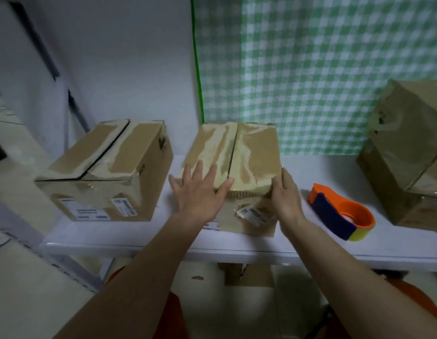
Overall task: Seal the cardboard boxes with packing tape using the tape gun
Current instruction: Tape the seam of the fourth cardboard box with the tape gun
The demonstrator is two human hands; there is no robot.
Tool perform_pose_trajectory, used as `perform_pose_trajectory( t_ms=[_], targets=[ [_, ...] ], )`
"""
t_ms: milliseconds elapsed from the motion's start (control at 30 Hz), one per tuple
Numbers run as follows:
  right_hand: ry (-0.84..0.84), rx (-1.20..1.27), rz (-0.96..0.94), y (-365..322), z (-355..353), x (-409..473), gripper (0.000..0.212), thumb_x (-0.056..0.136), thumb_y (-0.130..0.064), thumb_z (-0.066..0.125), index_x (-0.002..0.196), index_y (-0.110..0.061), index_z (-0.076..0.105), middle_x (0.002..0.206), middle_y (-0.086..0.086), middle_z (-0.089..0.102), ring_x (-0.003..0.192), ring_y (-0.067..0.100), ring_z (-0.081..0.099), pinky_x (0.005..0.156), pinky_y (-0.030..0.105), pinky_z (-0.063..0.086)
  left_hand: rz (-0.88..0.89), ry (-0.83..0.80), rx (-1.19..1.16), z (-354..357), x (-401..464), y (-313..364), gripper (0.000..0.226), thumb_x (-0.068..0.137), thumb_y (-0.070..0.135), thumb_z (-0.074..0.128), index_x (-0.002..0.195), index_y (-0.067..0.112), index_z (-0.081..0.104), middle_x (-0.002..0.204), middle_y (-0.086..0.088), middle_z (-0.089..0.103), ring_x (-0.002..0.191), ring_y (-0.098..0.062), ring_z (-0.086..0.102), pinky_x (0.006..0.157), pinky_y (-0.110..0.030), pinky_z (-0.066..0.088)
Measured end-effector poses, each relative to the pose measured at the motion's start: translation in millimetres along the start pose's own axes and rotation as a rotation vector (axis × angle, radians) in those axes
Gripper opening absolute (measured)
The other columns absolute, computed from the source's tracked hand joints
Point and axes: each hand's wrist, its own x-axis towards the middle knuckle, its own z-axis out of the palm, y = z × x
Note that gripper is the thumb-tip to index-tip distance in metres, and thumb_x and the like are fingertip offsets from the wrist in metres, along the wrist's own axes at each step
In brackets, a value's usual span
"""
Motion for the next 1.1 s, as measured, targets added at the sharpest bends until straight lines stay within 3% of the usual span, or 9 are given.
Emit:
perform_pose_trajectory(
  t_ms=[133, 233, 333, 433, 633, 767, 900, 967, 1100],
  targets=[
    [-0.042, 0.093, -0.023, -4.3, 16.2, -37.8, 0.040, 0.101, -0.024, 0.033, 0.139, -0.015, 0.043, 0.134, -0.003, 0.050, 0.124, 0.016, 0.047, 0.108, 0.038, 0.037, 0.060, -0.132, 0.036, -8.9, -3.1, 24.7, 0.087, 0.084, 0.079, 0.010, 0.154, 0.028, 0.008, 0.161, -0.008, -0.002, 0.147, -0.029, -0.008, 0.116, -0.054, -0.008],
    [0.060, 0.050, -0.031, -16.0, 6.7, -26.0, 0.043, 0.102, -0.027, 0.030, 0.139, -0.008, 0.043, 0.138, 0.008, 0.049, 0.126, 0.023, 0.046, 0.107, 0.039, 0.036, 0.130, -0.174, 0.041, -7.5, -7.8, 51.6, 0.087, 0.086, 0.075, 0.016, 0.154, 0.023, 0.004, 0.161, -0.012, -0.005, 0.147, -0.030, -0.008, 0.117, -0.050, -0.004],
    [0.070, -0.048, -0.060, -26.7, -8.5, -8.9, 0.039, 0.103, -0.026, 0.030, 0.132, -0.007, 0.047, 0.136, 0.010, 0.048, 0.123, 0.023, 0.046, 0.096, 0.030, 0.036, 0.172, -0.198, 0.086, -5.3, -8.6, 58.9, 0.090, 0.085, 0.072, 0.031, 0.153, 0.025, -0.002, 0.160, -0.012, -0.012, 0.147, -0.030, -0.012, 0.117, -0.050, -0.006],
    [0.027, -0.219, -0.099, -34.5, -14.7, 5.1, 0.041, 0.102, -0.027, 0.035, 0.137, -0.007, 0.044, 0.144, 0.010, 0.042, 0.130, 0.024, 0.042, 0.102, 0.033, 0.035, 0.270, -0.183, 0.078, -5.2, -11.1, 57.4, 0.082, 0.089, 0.059, 0.038, 0.153, 0.028, -0.003, 0.160, -0.012, -0.011, 0.147, -0.027, -0.012, 0.119, -0.044, -0.003],
    [0.051, -0.580, -0.216, -48.0, -15.2, 31.3, 0.043, 0.098, -0.030, 0.042, 0.130, -0.003, 0.049, 0.138, 0.016, 0.045, 0.127, 0.032, 0.041, 0.099, 0.040, 0.037, 0.490, -0.186, -0.011, -14.9, -25.6, 35.1, 0.069, 0.094, 0.045, 0.043, 0.152, 0.033, 0.007, 0.161, -0.010, -0.004, 0.148, -0.021, -0.007, 0.118, -0.034, -0.002],
    [0.032, -0.865, -0.259, -46.1, -11.8, 46.6, 0.048, 0.098, -0.037, 0.039, 0.129, -0.002, 0.048, 0.136, 0.017, 0.046, 0.128, 0.034, 0.038, 0.106, 0.044, 0.032, 0.560, -0.183, -0.167, -24.8, -37.8, 3.1, 0.068, 0.087, 0.036, 0.059, 0.147, 0.033, 0.029, 0.158, -0.001, 0.015, 0.145, -0.012, 0.009, 0.113, -0.022, 0.003],
    [-0.004, -1.044, -0.143, -39.3, -10.7, 59.0, 0.060, 0.095, -0.050, 0.038, 0.133, -0.004, 0.045, 0.137, 0.018, 0.047, 0.126, 0.037, 0.043, 0.103, 0.046, 0.035, 0.440, -0.011, -0.133, -28.0, -42.1, -11.1, 0.057, 0.077, 0.013, 0.059, 0.129, 0.029, 0.044, 0.135, 0.007, 0.042, 0.130, -0.015, 0.036, 0.115, -0.036, 0.013],
    [-0.035, -1.010, -0.055, -35.3, -11.2, 59.3, 0.065, 0.094, -0.056, 0.036, 0.136, -0.007, 0.040, 0.137, 0.019, 0.045, 0.127, 0.038, 0.040, 0.103, 0.047, 0.033, 0.282, 0.091, -0.052, -19.7, -43.6, -14.6, 0.057, 0.080, 0.010, 0.055, 0.131, 0.031, 0.041, 0.136, 0.010, 0.042, 0.131, -0.013, 0.036, 0.117, -0.050, 0.003],
    [-0.075, -0.935, -0.063, -29.6, -16.9, 55.1, 0.054, 0.095, -0.053, 0.031, 0.132, -0.016, 0.044, 0.128, 0.020, 0.045, 0.119, 0.039, 0.043, 0.094, 0.046, 0.038, 0.101, 0.245, -0.116, 6.4, -49.2, -11.4, 0.049, 0.089, 0.046, 0.031, 0.132, 0.032, 0.049, 0.143, 0.011, 0.045, 0.135, -0.014, 0.033, 0.113, -0.060, 0.006]
  ],
)
